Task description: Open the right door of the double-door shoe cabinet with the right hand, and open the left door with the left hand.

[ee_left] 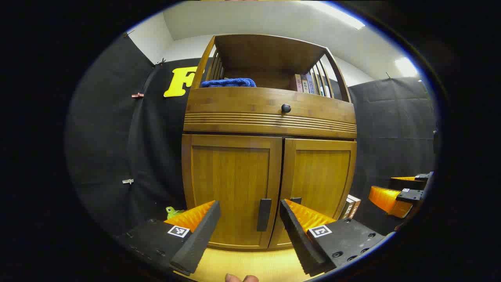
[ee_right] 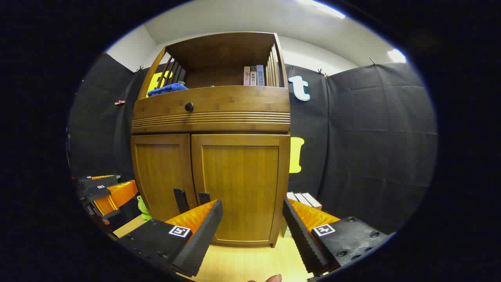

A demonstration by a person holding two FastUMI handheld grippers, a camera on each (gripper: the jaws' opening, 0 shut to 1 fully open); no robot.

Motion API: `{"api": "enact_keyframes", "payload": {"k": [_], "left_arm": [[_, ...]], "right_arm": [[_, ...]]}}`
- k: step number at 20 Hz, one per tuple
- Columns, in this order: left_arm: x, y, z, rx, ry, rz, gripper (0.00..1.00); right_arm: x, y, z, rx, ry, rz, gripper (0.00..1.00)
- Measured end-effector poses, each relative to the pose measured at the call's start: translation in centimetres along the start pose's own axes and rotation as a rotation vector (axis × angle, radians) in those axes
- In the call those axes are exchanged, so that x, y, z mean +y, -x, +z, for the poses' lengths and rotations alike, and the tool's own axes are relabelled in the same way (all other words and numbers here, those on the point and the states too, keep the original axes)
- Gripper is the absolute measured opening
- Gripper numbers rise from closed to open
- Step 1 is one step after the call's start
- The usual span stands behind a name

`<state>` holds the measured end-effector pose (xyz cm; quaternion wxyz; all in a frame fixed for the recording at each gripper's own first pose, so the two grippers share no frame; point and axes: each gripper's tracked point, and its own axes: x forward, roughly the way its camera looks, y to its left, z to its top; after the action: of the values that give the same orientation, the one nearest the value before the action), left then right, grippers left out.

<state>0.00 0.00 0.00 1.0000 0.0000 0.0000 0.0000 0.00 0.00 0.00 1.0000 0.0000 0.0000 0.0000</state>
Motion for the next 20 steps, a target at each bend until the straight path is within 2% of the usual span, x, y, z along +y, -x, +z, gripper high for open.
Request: {"api": "enact_keyframes", "payload": {"k": [1, 2, 4, 5, 10, 20], "left_arm": [[0.0, -0.1, -0.1, 0.001, 0.001, -0.001, 0.95], [0.0, -0.1, 0.0, 0.000, 0.002, 0.000, 0.92], [-0.2, 0.0, 0.2, -0.007, 0.003, -0.008, 0.95], [-0.4, 0.1, 0.3, -0.010, -0.002, -0.012, 0.95], [-0.8, 0.4, 0.3, -0.011, -0.014, -0.020, 0.92], [0.2, 0.1, -0.2, -0.010, -0.028, 0.001, 0.92]], "right_arm": [[-0.1, 0.1, 0.1, 0.000, -0.001, -0.002, 0.97], [-0.3, 0.3, -0.1, 0.002, -0.003, -0.004, 0.97], [-0.5, 0.6, -0.2, 0.007, -0.013, -0.007, 0.99], [-0.7, 0.8, -0.2, 0.006, -0.015, -0.009, 0.97], [-1.0, 1.2, -0.9, 0.017, -0.008, -0.016, 0.99], [-0.5, 0.7, -1.7, 0.024, 0.001, -0.003, 0.95]]}}
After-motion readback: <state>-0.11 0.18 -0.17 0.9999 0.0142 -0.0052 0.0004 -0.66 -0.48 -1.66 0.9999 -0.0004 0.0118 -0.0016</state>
